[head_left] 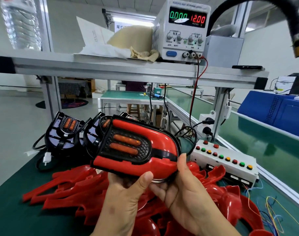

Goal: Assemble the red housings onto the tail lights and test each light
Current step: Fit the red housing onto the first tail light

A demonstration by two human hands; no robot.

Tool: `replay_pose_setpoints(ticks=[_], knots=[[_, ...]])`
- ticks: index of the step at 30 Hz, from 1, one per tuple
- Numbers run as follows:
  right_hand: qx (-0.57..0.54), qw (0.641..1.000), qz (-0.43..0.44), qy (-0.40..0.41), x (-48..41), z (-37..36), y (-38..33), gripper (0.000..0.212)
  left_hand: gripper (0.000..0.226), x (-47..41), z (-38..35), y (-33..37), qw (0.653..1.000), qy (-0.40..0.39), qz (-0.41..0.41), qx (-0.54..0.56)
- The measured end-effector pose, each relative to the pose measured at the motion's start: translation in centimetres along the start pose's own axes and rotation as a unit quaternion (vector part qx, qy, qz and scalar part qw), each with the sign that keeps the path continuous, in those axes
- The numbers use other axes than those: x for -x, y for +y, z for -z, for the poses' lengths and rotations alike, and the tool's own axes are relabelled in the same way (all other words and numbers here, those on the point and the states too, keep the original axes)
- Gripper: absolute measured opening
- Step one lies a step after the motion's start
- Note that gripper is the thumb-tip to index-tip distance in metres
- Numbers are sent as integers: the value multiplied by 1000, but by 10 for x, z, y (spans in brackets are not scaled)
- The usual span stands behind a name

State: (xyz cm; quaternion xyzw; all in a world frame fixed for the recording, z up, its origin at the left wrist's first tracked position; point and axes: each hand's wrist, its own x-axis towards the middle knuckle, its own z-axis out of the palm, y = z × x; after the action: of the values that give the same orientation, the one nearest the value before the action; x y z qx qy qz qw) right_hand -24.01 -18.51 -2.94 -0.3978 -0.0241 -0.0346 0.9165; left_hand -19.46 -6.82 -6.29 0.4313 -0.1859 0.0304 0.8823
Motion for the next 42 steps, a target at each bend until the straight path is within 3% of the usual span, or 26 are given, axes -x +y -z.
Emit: replay_pose_setpoints(ticks=[3,6,9,12,13,15,18,19,22,25,27,30,32,34,37,42], knots=[[22,1000,12,15,-2,1,1,50,75,1,-2,0,1000,-7,-3,4],[21,1000,18,11,-1,2,3,45,76,2,-1,2,999,-13,12,30],[35,999,26,7,1,1,1,44,63,2,0,3,998,-23,20,64],[160,984,38,63,2,0,1,51,69,2,3,5,996,-15,32,82],[231,965,66,108,2,3,1,54,73,2,4,6,996,-14,37,77],[386,889,176,170,3,7,-1,51,71,2,7,7,998,-7,47,47],[565,770,288,69,5,14,-3,38,60,3,10,8,998,-3,53,20],[597,747,289,49,4,15,-3,34,60,4,10,9,998,-5,56,23],[619,726,295,50,3,15,-2,28,69,5,10,11,996,-9,78,31],[610,735,293,35,3,14,-5,20,71,4,11,13,995,-16,96,23],[543,795,269,26,4,13,-7,14,68,2,11,13,994,-21,100,40],[329,908,255,57,1,15,-18,17,65,-2,16,12,991,-27,109,66],[248,939,231,60,0,18,-28,23,61,-4,21,13,991,-28,116,63],[281,937,208,29,1,20,-32,21,54,-5,25,14,990,-36,127,57],[427,880,207,26,4,20,-25,8,33,-4,26,16,986,-66,138,60],[440,869,213,79,2,15,-8,11,28,1,23,17,983,-92,150,53]])
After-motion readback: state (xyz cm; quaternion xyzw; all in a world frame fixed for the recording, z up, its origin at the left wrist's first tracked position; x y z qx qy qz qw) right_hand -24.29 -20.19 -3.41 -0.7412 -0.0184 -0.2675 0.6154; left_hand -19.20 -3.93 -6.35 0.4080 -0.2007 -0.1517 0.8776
